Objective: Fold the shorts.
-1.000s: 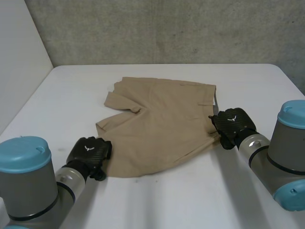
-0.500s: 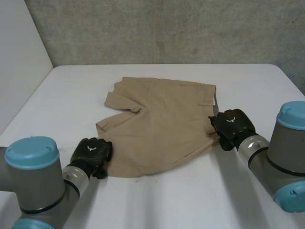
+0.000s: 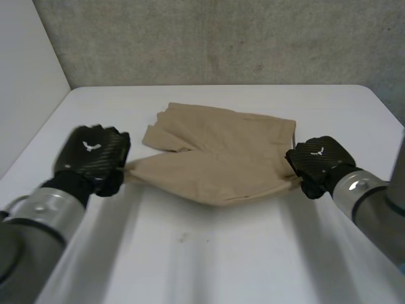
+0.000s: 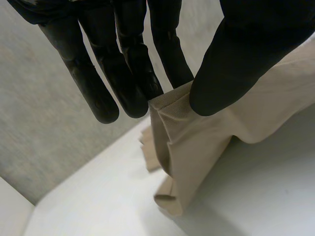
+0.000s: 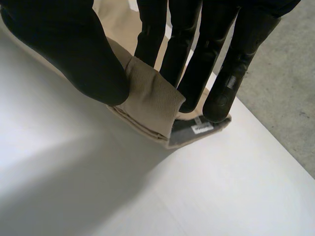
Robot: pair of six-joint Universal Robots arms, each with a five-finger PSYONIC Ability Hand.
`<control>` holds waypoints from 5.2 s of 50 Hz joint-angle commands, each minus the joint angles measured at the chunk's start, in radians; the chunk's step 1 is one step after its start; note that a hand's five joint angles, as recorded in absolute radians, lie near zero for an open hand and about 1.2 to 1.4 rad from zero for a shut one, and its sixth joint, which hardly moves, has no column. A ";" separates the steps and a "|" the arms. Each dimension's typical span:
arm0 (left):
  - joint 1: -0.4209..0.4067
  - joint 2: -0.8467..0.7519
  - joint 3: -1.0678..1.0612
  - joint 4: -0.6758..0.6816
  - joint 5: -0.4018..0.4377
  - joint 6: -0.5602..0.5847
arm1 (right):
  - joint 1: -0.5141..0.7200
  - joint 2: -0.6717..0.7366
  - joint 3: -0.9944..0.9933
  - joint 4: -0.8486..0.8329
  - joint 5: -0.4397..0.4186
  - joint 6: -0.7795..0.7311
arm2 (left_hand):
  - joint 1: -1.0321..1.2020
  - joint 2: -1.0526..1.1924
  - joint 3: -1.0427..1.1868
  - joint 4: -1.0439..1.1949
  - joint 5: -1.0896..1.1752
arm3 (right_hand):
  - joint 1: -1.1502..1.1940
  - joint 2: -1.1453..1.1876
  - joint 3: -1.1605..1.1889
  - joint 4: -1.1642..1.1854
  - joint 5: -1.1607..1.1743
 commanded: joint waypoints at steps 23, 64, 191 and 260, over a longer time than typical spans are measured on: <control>0.023 0.037 0.073 -0.188 0.137 0.003 | -0.090 -0.059 -0.024 0.359 -0.135 -0.307 | 0.277 0.202 0.209 0.198 0.278 | 0.465 0.221 0.229 0.209 0.257; -0.003 -1.140 1.131 0.461 0.212 0.127 | -0.010 0.546 -0.595 -0.366 0.210 -0.140 | -0.945 -1.020 -1.013 -1.024 -0.944 | -0.757 -1.001 -0.992 -1.013 -0.964; -0.232 -0.802 0.753 -0.151 0.019 -0.414 | 0.094 0.478 -0.553 0.119 -0.112 0.301 | -0.900 -0.975 -0.968 -0.979 -0.899 | -0.757 -1.001 -0.992 -1.013 -0.964; 0.066 -0.218 0.687 -0.490 0.028 -0.358 | 0.025 -0.020 -0.449 0.119 0.198 0.371 | -0.944 -1.019 -1.012 -1.023 -0.943 | -0.757 -1.001 -0.992 -1.013 -0.964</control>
